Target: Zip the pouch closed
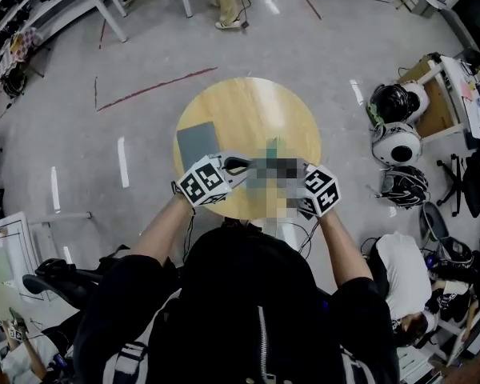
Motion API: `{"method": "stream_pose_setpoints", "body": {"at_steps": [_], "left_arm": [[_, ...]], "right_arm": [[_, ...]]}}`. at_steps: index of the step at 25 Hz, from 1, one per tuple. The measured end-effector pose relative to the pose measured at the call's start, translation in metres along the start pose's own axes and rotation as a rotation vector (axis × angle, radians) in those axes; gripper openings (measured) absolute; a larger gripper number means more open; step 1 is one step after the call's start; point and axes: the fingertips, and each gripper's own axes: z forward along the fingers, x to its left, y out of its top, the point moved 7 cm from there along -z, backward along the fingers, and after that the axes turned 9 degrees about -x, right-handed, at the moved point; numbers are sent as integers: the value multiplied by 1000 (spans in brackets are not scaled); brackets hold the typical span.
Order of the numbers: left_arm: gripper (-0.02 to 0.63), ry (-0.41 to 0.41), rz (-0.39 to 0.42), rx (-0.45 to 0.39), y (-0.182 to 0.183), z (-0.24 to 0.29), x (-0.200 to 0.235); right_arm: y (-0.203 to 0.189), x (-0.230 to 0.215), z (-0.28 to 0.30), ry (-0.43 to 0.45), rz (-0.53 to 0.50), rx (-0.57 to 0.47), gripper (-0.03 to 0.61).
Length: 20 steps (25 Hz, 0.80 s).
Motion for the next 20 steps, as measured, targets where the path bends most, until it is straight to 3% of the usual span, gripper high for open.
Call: {"method": "stream_pose_setpoints", "body": {"at_steps": [20], "left_arm": [[17, -11, -48, -24, -1, -3, -1]], "right_arm": [[-3, -13, 0, -117, 32, 4, 8]]}}
